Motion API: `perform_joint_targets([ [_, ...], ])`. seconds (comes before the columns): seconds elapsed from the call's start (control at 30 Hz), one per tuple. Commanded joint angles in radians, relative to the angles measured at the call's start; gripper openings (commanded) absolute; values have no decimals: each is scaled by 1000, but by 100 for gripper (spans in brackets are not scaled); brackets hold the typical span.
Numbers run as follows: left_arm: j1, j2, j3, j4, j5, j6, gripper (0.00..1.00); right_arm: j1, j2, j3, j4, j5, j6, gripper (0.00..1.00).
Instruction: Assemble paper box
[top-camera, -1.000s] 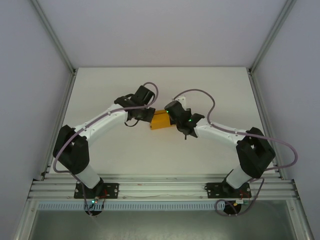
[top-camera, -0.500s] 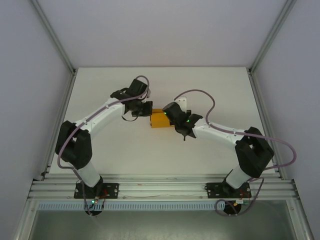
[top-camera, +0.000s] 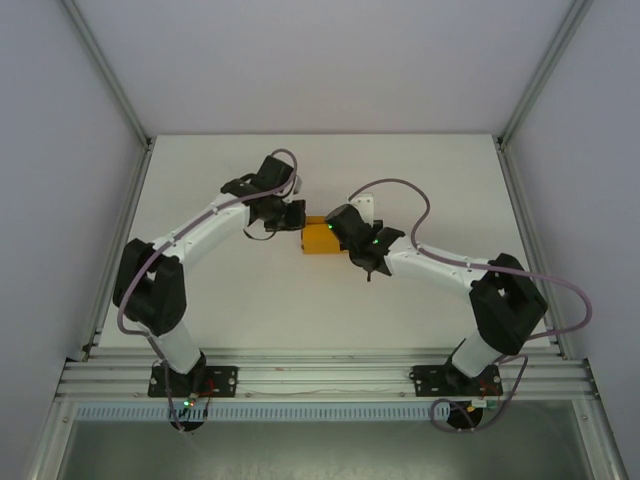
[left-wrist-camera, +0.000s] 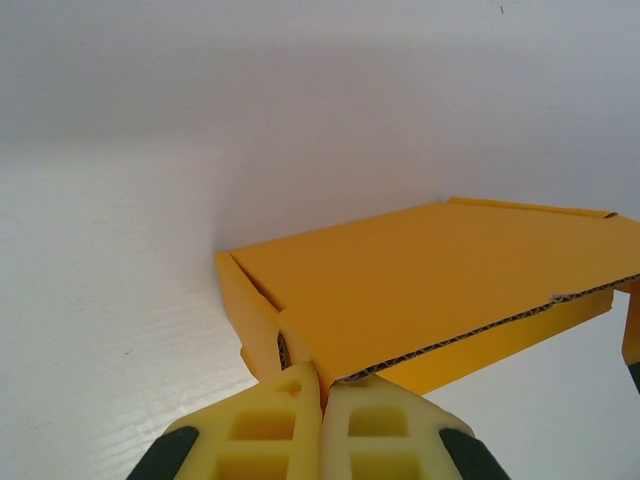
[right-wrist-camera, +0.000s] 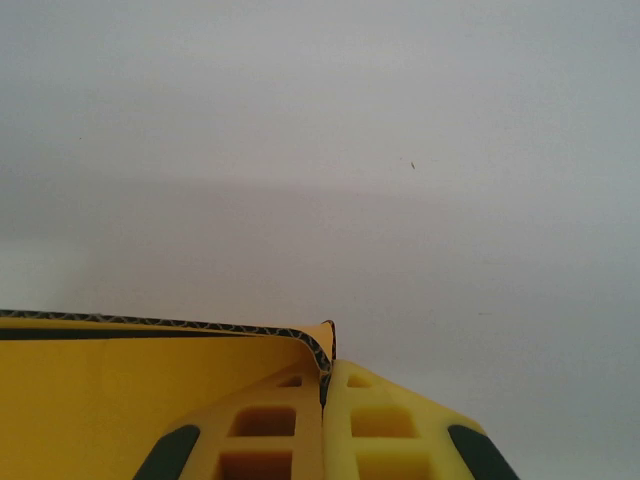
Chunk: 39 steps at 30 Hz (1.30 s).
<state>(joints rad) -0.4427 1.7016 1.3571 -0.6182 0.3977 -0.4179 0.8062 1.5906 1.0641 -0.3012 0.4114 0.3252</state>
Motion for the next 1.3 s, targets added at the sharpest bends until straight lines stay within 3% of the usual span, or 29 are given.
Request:
perform_joint_targets([
  [0.0,-66,26,-115,0,-70,16,0,25,33,-59,-61,-110,-2,0],
  [0.1,-115,-13,-214,79,-178,9,0,25,19,-98,7,-124,-26,0],
  [0.43,-133,-39,-366,208,-232,22,0,25,-28,-250,238,-187,-129,0],
  [0.63,-133,-41,-371,222,-206,29,0,22,-67,-223,204,-181,-100,5],
  [0.8,-133,-36,-346,210,-201,25,0,-14,-170,-194,185,-276,-126,32],
  [0.9,-136,-27,-337,214,-191,19,0,-61,-207,-205,194,-400,-150,50],
  [1.07,-146,-21,-317,210,-189,24,0,-128,-229,-179,169,-510,-108,62],
  [1.27,-149,-15,-296,184,-204,29,0,-156,-227,-136,160,-409,-46,69],
])
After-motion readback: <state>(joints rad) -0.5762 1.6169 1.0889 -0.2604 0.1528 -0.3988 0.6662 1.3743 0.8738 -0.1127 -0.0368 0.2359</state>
